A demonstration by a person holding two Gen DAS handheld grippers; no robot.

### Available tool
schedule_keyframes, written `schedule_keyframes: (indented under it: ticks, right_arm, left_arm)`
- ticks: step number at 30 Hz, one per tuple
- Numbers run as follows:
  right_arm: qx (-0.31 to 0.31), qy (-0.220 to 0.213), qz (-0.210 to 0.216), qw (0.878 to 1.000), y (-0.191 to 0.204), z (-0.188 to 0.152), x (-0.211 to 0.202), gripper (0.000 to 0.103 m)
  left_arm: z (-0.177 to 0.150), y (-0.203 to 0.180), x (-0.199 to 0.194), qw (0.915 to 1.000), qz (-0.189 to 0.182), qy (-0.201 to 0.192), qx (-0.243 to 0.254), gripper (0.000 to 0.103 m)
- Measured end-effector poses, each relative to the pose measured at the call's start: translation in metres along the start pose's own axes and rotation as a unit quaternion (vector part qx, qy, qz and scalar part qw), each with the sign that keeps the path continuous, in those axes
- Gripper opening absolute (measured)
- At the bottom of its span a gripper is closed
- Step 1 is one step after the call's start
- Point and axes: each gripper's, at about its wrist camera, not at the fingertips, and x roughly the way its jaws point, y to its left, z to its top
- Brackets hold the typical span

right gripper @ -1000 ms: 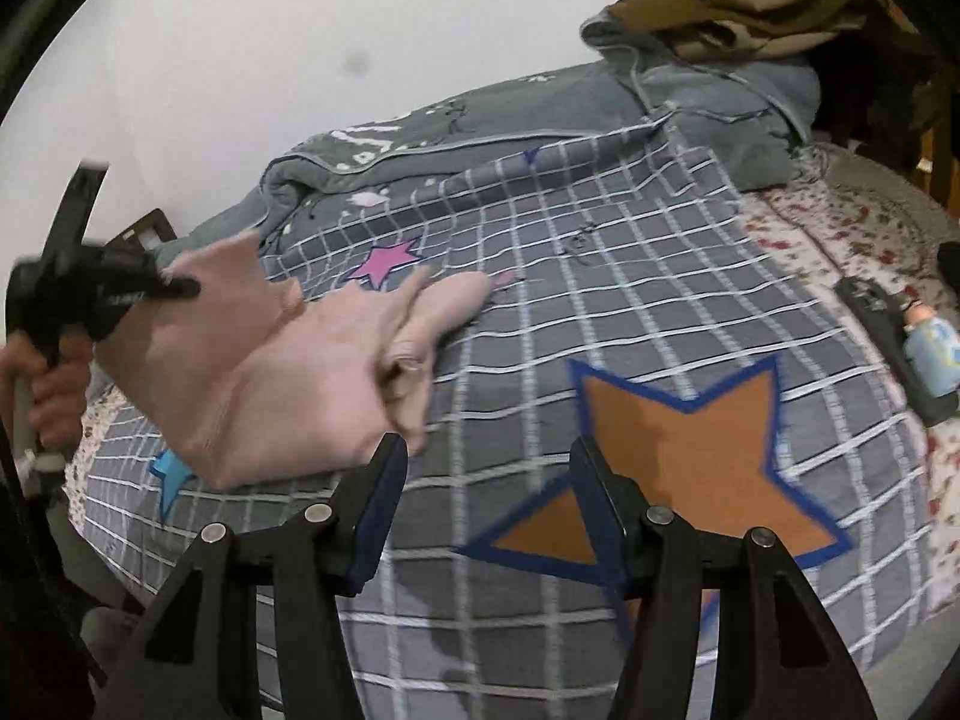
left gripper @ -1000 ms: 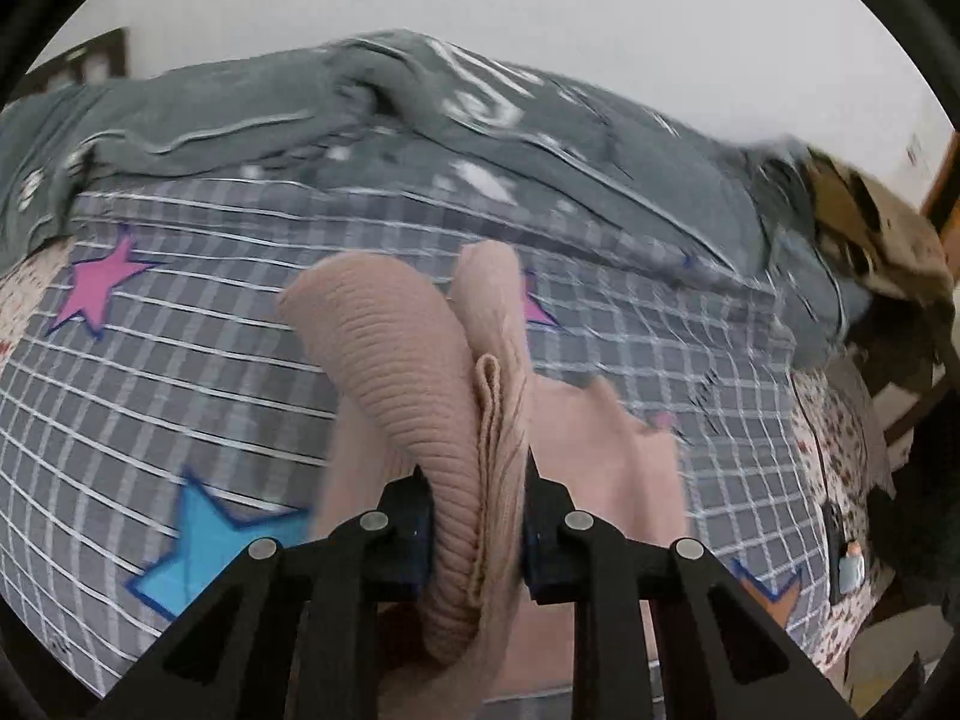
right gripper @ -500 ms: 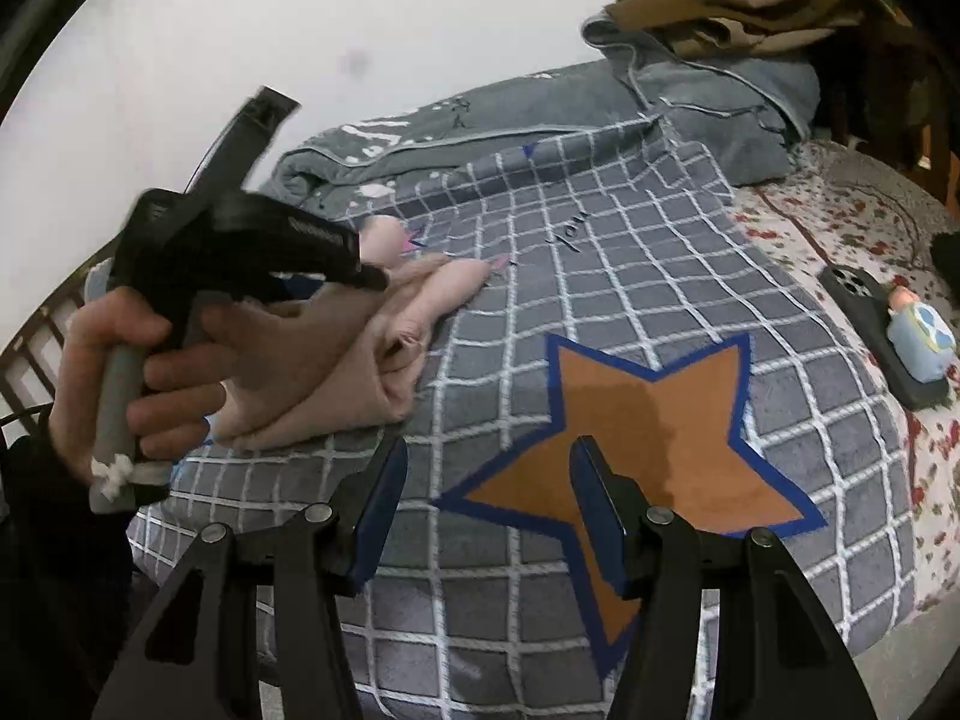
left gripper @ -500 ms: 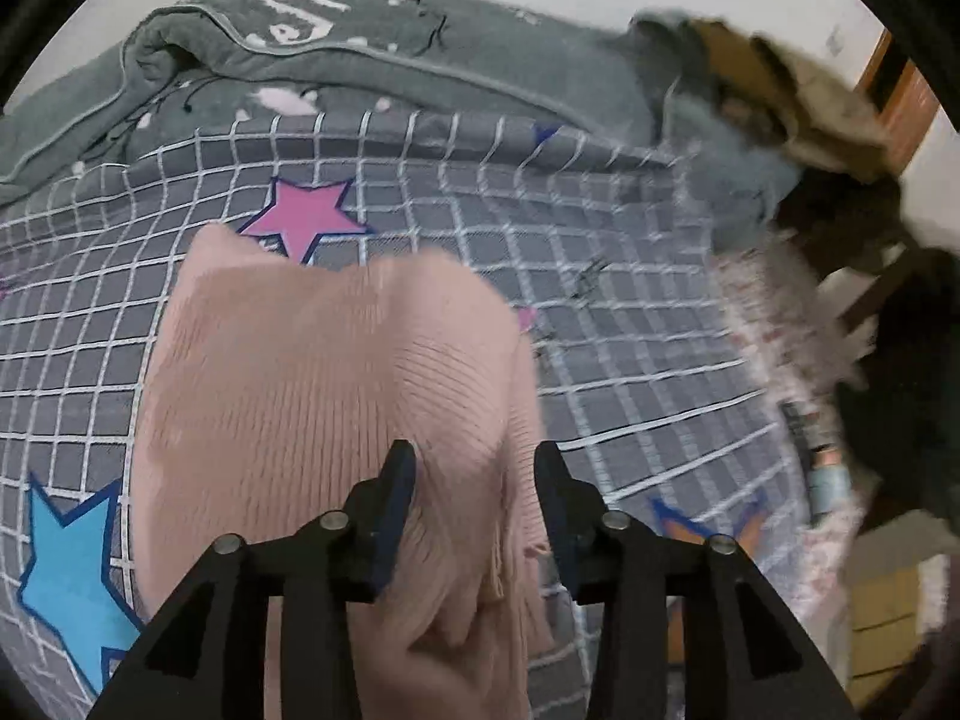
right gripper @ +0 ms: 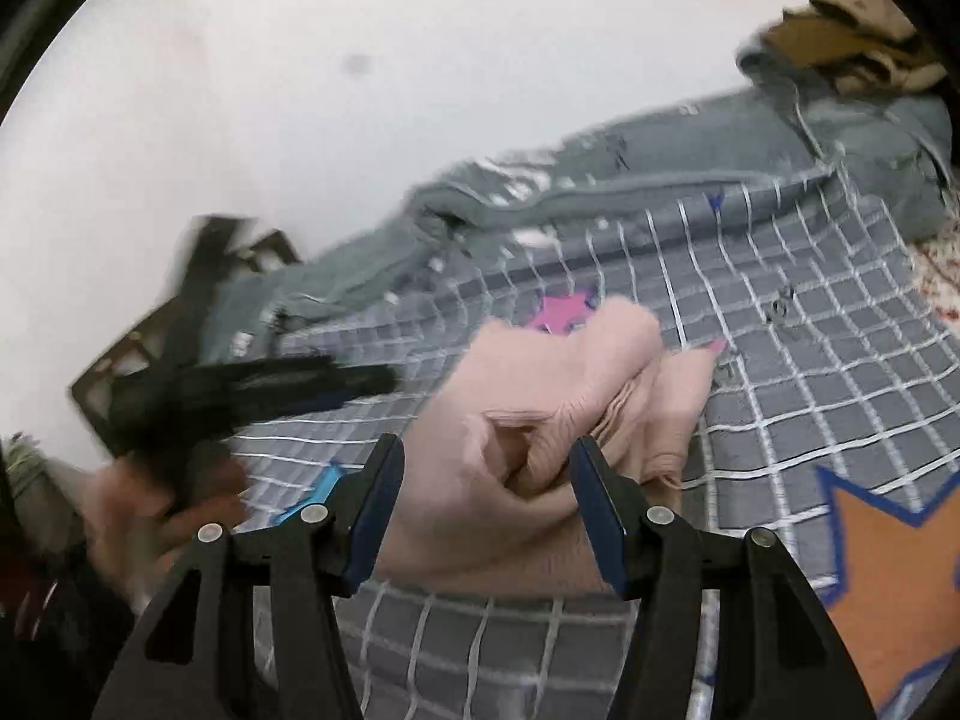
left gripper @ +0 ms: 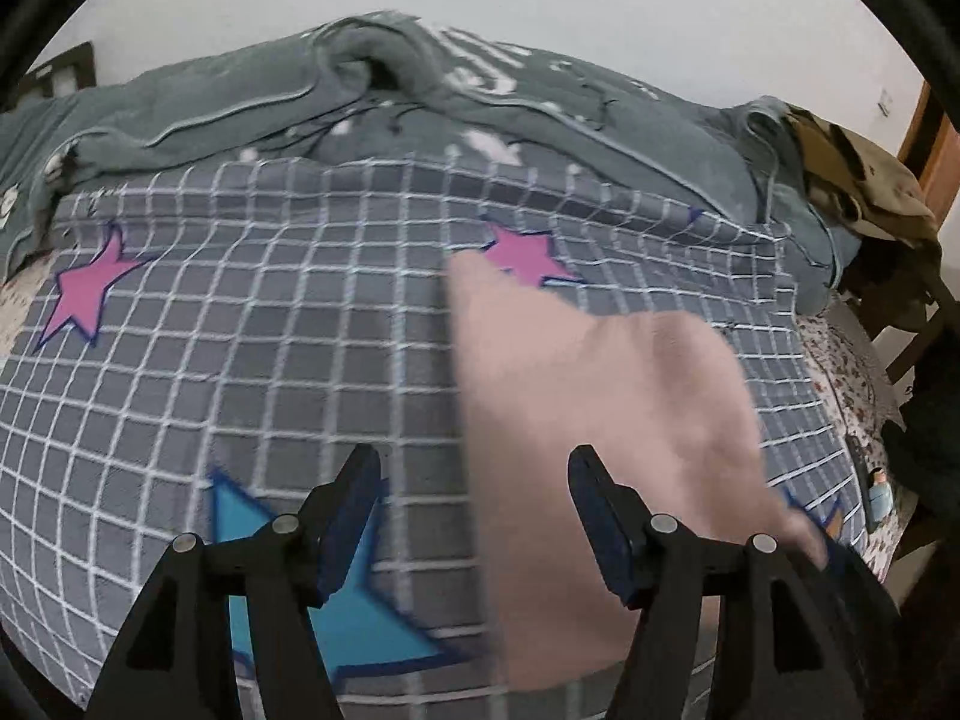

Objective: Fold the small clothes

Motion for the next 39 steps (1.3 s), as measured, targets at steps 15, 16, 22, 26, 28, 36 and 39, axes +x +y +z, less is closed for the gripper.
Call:
schedule_keyframes:
  ticks: [15, 16, 22, 26, 28, 36, 39]
  right_arm:
    - [-0.042, 0.023, -0.113, 0.992, -0.026, -0.045, 0.006, 0.007]
    - [-0.041, 0.018, -0.106, 0.993, -0.025, -0.040, 0.000, 0.008]
    - [-0.034, -0.021, -0.068, 0.997, -0.021, -0.004, -0.004, 0.043]
    - [-0.001, 0.010, -0.078, 0.997, -0.030, 0.015, 0.039, 0.043]
    - [0.010, 0.030, -0.073, 0.997, -0.034, 0.018, 0.057, 0.042]
    - [0.032, -0.017, -0.079, 0.996, -0.069, 0.014, 0.041, 0.017]
    - [0.055, 0.013, -0.102, 0.993, -0.086, 0.004, 0.058, 0.020]
  left_arm:
    - [-0.030, 0.006, 0.025, 0.9957, -0.088, 0.021, 0.017, 0.064]
    - [-0.032, 0.003, 0.028, 0.9957, -0.087, 0.023, 0.022, 0.064]
    - [-0.033, -0.007, 0.044, 0.9946, -0.096, 0.030, 0.026, 0.068]
    - [-0.029, -0.005, 0.045, 0.9929, -0.108, 0.034, 0.035, 0.068]
    - [-0.027, -0.004, 0.046, 0.9924, -0.111, 0.035, 0.040, 0.068]
    - [-0.021, -0.010, 0.038, 0.9889, -0.141, 0.019, 0.045, 0.068]
    - [-0.019, -0.020, 0.044, 0.9897, -0.133, 0.021, 0.049, 0.068]
